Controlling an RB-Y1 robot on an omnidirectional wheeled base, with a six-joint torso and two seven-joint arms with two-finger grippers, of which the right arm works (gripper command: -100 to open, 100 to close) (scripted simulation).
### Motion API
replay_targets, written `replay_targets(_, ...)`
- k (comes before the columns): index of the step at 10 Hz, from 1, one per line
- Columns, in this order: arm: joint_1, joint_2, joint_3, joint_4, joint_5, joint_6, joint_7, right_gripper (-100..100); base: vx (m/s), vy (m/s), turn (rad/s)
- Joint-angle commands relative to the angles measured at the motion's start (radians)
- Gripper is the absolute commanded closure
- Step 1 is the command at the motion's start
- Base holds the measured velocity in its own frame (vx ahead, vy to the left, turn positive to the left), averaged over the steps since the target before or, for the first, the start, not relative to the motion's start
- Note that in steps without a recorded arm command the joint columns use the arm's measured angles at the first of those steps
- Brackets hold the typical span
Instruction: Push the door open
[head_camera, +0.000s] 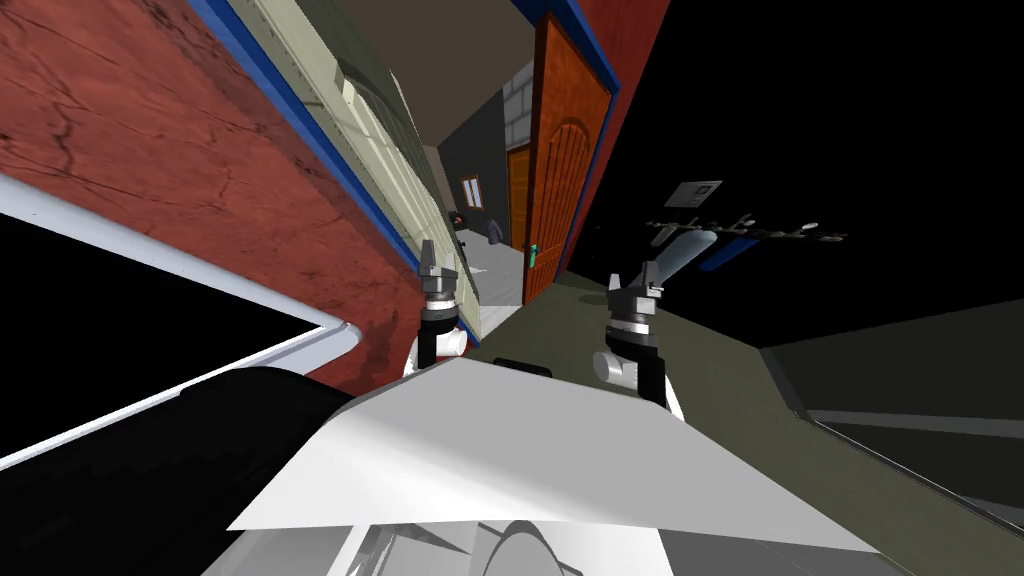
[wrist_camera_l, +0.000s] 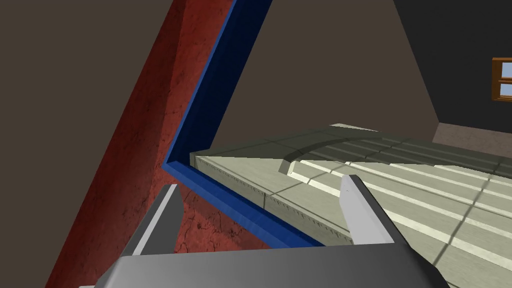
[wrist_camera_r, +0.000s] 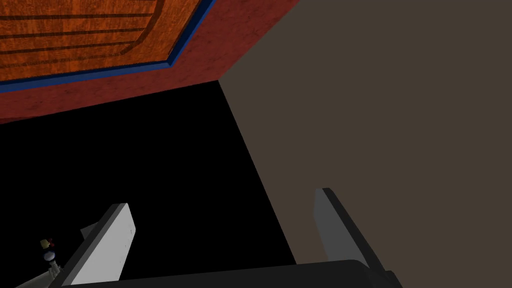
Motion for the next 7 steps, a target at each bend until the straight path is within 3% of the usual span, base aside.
replay_targets(1,-0.015,-0.008,0.000,0.035,-0.003,-0.004,-0.006,-100,0.069,-0.056,0.133)
replay_targets(7,-0.085,-0.039,-0.004,0.183,-0.014,-0.018,-0.027,-100,0.072,-0.076,0.165)
